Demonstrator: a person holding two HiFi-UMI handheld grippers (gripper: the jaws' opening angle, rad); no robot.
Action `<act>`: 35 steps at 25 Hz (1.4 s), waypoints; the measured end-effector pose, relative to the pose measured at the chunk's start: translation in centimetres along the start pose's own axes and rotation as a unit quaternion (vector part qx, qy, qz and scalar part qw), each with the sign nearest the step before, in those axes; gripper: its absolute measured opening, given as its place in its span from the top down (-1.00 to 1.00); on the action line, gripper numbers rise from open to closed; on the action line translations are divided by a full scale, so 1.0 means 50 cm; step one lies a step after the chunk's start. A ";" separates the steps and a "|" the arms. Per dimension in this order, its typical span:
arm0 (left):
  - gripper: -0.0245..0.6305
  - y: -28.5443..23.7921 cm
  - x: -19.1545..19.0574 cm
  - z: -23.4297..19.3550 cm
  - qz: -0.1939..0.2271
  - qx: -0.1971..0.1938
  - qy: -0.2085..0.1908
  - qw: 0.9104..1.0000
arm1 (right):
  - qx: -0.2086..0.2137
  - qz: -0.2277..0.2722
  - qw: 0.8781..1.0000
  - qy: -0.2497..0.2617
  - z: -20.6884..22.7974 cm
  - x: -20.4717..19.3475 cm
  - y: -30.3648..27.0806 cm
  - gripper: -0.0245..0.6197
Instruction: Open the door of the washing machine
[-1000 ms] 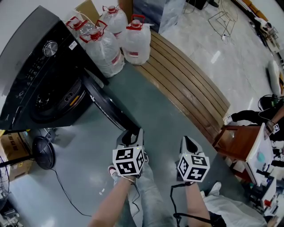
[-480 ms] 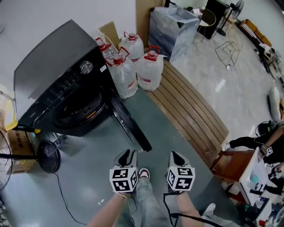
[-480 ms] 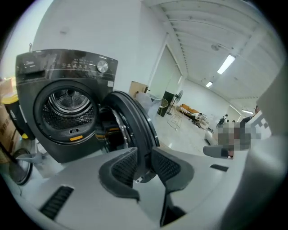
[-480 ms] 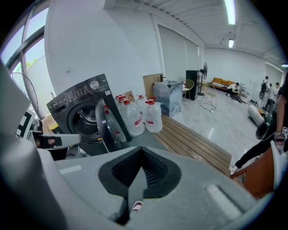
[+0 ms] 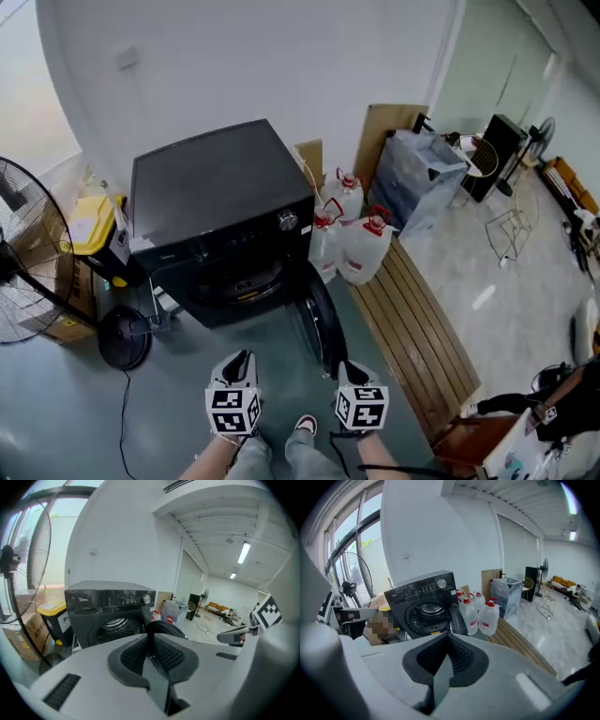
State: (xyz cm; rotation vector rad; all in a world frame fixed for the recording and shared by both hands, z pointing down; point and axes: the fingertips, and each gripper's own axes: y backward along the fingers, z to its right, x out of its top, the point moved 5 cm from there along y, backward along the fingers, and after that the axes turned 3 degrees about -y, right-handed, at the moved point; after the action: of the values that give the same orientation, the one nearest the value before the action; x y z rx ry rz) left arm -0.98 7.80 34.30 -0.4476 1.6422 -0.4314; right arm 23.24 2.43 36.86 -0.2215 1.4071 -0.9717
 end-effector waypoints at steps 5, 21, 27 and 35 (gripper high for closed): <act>0.86 0.118 0.054 -0.118 0.038 0.061 0.011 0.997 | 0.037 0.030 0.998 0.030 -0.109 0.091 0.012 0.91; 0.90 0.249 0.155 -0.298 0.108 0.127 0.061 0.984 | 0.028 0.116 0.987 0.111 -0.231 0.238 0.088 0.91; 0.91 0.246 0.158 -0.307 0.108 0.131 0.059 0.984 | 0.017 0.119 0.985 0.122 -0.243 0.239 0.092 0.91; 0.91 0.223 0.167 -0.283 0.101 0.114 0.044 0.987 | 0.013 0.127 0.984 0.126 -0.243 0.247 0.095 0.91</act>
State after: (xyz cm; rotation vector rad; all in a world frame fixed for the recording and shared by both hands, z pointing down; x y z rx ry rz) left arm -16.40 13.23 22.98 -0.0902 1.6807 -0.4849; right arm 12.85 1.87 22.20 0.1030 1.6069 -0.8242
